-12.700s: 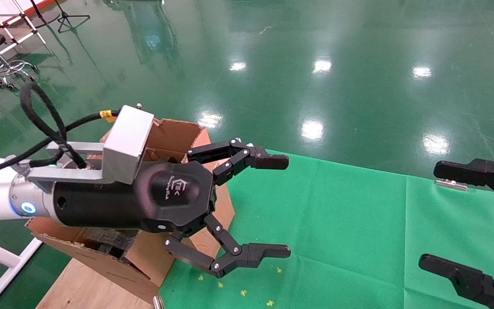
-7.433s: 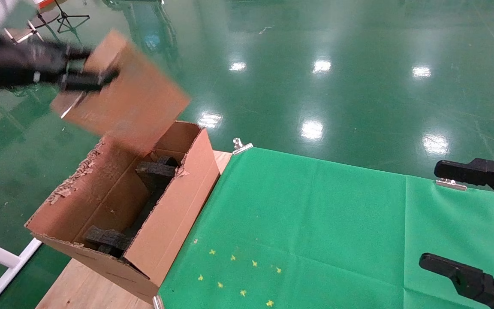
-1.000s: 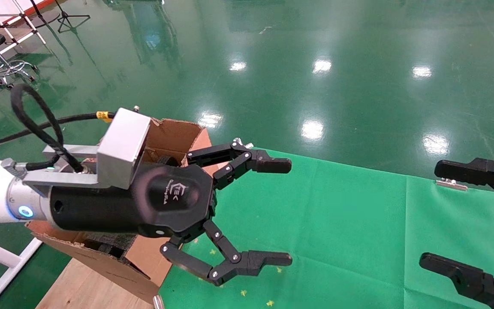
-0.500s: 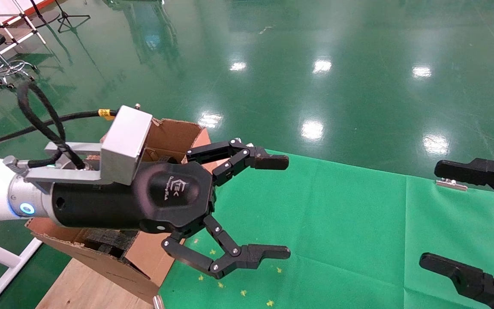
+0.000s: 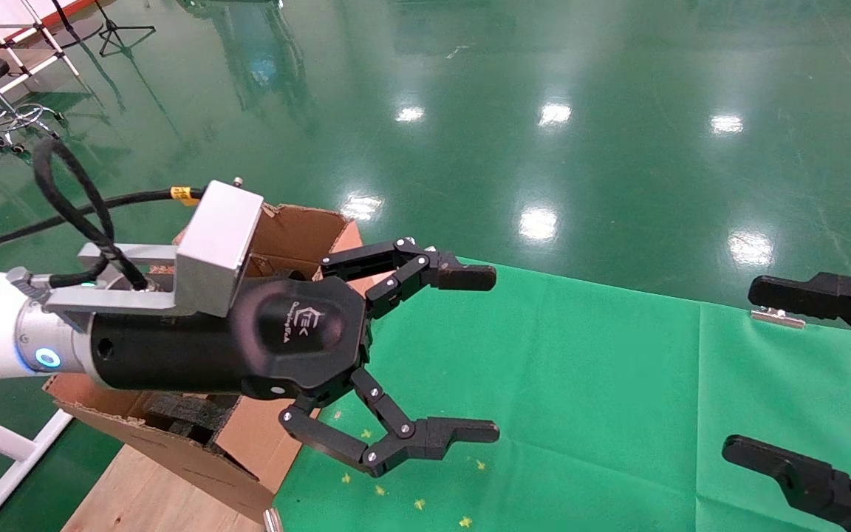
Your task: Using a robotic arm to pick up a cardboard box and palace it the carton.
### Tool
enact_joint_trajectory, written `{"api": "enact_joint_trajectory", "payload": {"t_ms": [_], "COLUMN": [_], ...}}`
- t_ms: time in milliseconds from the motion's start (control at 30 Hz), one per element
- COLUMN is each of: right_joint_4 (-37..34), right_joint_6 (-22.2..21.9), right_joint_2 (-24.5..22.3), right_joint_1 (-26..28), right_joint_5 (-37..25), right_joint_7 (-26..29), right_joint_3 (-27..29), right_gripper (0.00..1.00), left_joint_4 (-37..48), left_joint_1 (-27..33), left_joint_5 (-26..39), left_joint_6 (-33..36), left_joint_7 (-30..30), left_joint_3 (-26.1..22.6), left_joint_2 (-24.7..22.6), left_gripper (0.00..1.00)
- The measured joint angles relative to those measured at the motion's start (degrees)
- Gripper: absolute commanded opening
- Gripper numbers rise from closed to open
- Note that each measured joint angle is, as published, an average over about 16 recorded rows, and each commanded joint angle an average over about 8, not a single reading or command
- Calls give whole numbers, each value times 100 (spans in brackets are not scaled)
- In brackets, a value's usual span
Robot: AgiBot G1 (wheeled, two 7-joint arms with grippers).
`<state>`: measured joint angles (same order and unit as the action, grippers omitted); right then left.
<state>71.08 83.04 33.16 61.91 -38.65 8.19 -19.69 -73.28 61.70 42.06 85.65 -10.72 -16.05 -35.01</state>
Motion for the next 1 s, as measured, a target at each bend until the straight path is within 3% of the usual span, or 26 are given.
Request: {"api": "enact_joint_trajectory", "payload": {"t_ms": [1000], "right_joint_4": [0], "right_joint_6": [0], "right_joint_2": [0], "right_joint_1": [0], "right_joint_5": [-1], "right_joint_7": [0], "right_joint_3": [0], "right_gripper": [100], "left_joint_4": [12], "left_joint_1": [9], "left_joint_5": [12], "left_joint_6": [0], "left_joint_7": [2], "left_joint_3": [-1], "left_joint_2": [0], "left_gripper": [100]}}
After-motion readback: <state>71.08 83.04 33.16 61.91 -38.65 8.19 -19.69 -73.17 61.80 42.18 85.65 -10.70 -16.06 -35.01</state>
